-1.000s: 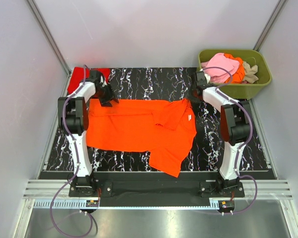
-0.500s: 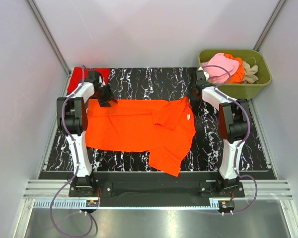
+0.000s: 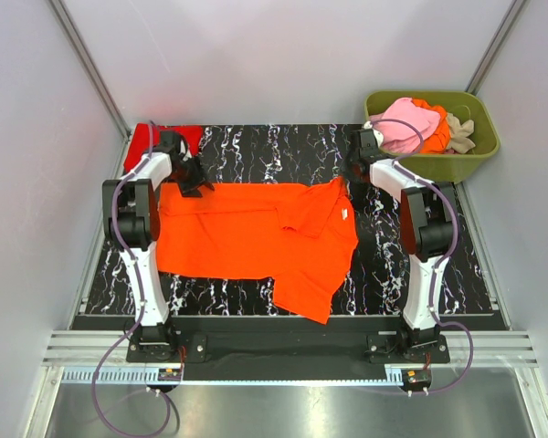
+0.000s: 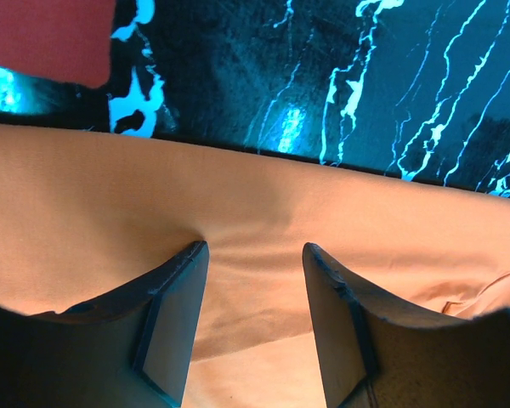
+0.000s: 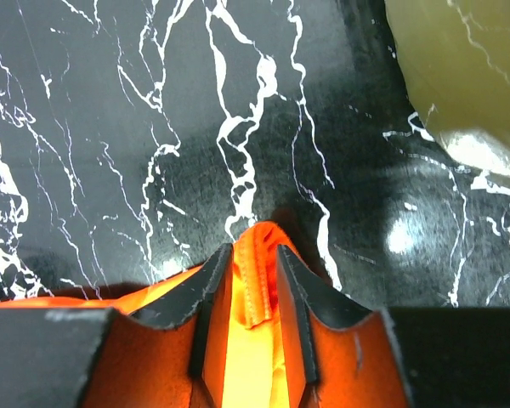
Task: Fold and stack the t-shirts
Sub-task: Fold the tshirt
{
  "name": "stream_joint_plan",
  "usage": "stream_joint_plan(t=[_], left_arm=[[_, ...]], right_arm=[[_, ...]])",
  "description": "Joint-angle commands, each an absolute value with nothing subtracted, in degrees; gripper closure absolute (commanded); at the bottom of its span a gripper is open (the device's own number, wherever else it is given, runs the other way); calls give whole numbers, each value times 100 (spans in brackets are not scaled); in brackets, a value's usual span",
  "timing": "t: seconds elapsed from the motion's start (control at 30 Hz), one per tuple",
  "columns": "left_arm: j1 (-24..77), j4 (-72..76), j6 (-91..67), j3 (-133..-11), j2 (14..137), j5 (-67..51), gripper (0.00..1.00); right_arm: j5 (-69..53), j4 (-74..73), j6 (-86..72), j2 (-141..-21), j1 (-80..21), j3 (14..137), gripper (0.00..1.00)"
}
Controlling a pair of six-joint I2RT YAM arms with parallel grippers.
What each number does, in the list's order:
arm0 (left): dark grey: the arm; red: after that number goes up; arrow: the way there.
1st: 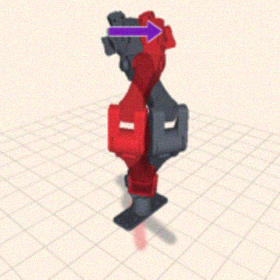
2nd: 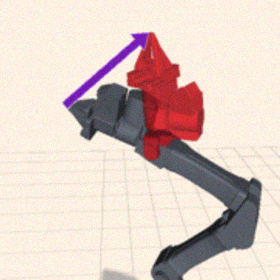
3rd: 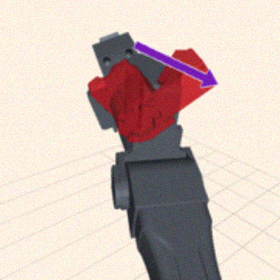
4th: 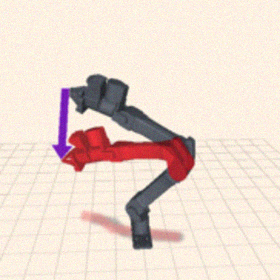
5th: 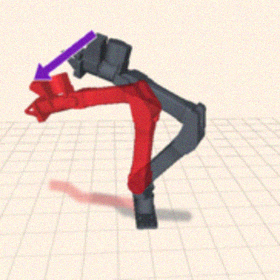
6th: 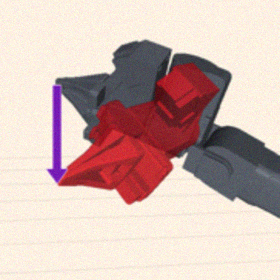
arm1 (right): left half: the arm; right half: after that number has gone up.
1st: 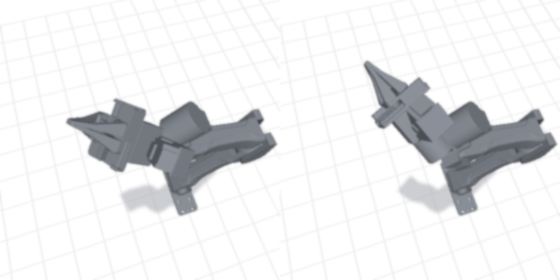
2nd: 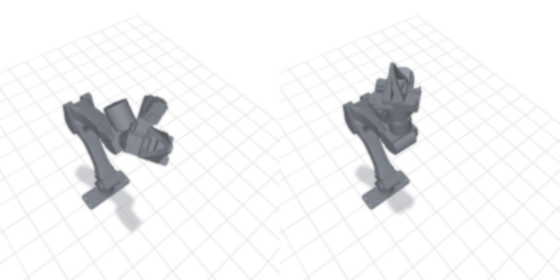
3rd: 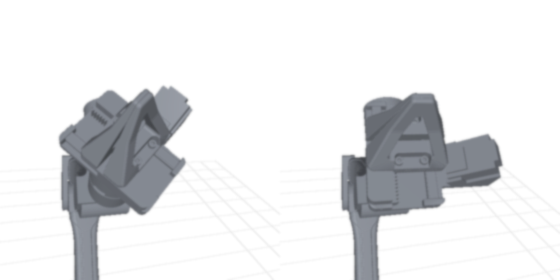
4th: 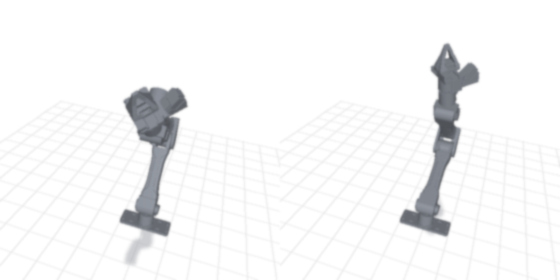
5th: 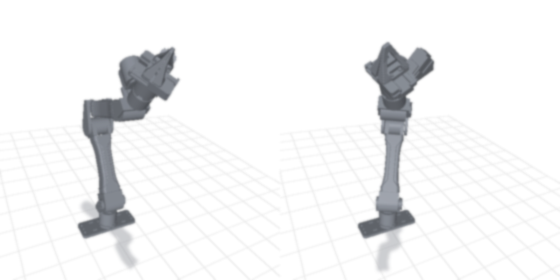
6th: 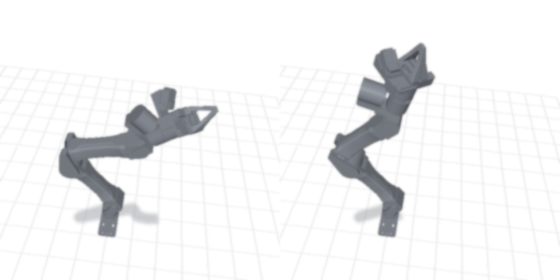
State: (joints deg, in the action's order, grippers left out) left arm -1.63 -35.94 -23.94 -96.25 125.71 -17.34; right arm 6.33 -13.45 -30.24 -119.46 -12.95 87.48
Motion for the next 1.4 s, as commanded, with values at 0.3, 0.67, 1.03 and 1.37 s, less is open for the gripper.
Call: stream_joint_plan(t=[0.3, 0.67, 1.03, 1.37], left_arm=[[-352, -3806, -2215, -9308, 12516, -1178, 44], [-360, -3806, -2224, -9325, 12533, -1213, 44], [-387, -3797, -2224, -9308, 12524, -1230, 44], [-396, -3797, -2259, -9272, 12577, -1116, 44]], right_arm=[[527, -1415, -2769, -12120, -1529, 8903, 75], [686, -1608, -2514, -12076, -1652, 9141, 66], [888, -1758, -2646, -12199, -1661, 9088, 66], [1502, -1767, -2672, -12217, -1661, 9027, 78]])
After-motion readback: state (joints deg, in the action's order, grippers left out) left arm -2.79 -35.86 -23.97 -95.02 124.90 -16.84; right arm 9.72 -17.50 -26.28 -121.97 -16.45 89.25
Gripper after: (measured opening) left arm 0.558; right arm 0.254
